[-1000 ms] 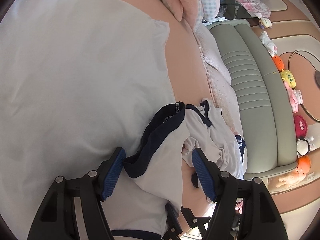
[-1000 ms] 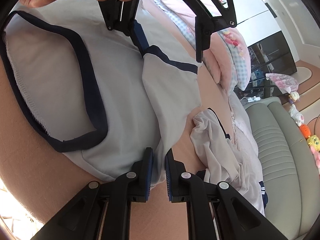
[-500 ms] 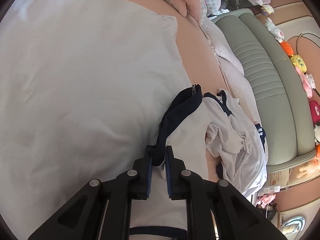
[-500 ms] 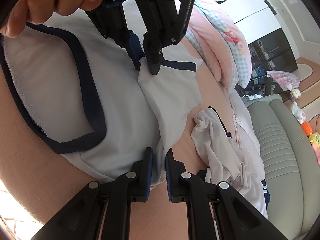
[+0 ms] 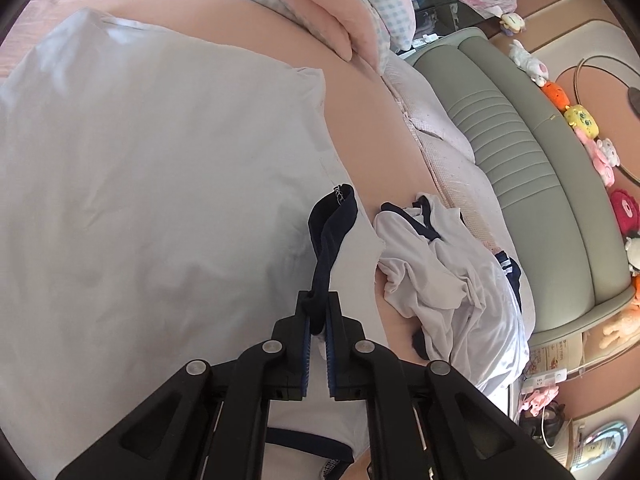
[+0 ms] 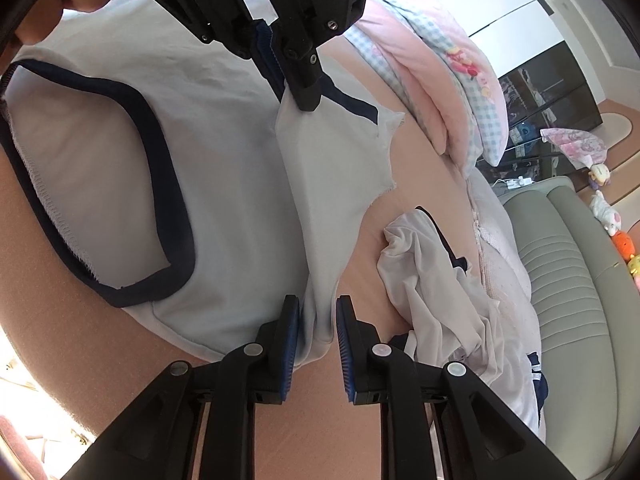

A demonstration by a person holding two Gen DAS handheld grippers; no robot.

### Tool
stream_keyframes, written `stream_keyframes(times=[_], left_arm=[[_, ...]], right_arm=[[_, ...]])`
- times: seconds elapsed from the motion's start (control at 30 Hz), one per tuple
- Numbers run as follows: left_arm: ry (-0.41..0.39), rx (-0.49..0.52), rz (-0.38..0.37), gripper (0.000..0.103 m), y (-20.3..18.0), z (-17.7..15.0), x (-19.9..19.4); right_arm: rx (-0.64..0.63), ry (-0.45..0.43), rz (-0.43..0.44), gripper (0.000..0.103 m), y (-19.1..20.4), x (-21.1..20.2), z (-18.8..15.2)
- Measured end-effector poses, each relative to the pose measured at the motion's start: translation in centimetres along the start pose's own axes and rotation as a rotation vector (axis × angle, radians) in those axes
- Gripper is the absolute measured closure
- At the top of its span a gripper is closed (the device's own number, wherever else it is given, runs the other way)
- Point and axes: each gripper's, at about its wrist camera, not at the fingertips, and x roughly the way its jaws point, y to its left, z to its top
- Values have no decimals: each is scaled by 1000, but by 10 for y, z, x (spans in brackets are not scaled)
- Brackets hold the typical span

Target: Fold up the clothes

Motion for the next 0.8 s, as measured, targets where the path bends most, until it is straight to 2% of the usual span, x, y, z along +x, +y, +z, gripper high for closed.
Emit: stream_keyframes(times=[0.1, 0.3, 0.47, 0.63, 0.7, 0.73, 0.77, 0.8], left_arm=[[8, -6, 46, 98, 4, -2, 5], [36, -48, 49, 98, 20, -10, 12], [54, -45, 78, 98, 16, -9, 14], [98, -91, 80, 94, 17, -7, 11], [105, -76, 106, 86, 15, -8, 5], [100, -59, 133, 81, 13, -9, 1], [83, -46, 160, 67, 12, -11, -5], [65, -34, 188, 48, 10, -12, -11]], right_arm=[[-12, 0, 11, 86, 0, 1, -3], [7, 8, 44, 86, -3, 3, -4], [3, 9, 49, 86, -3, 3, -5], [6, 1, 73, 85, -9, 0, -5], [30, -1, 105, 81, -16, -4, -6], [46, -3, 118, 72, -20, -6, -7], [64, -10, 132, 67, -25, -8, -7], [84, -24, 149, 58, -29, -12, -8]])
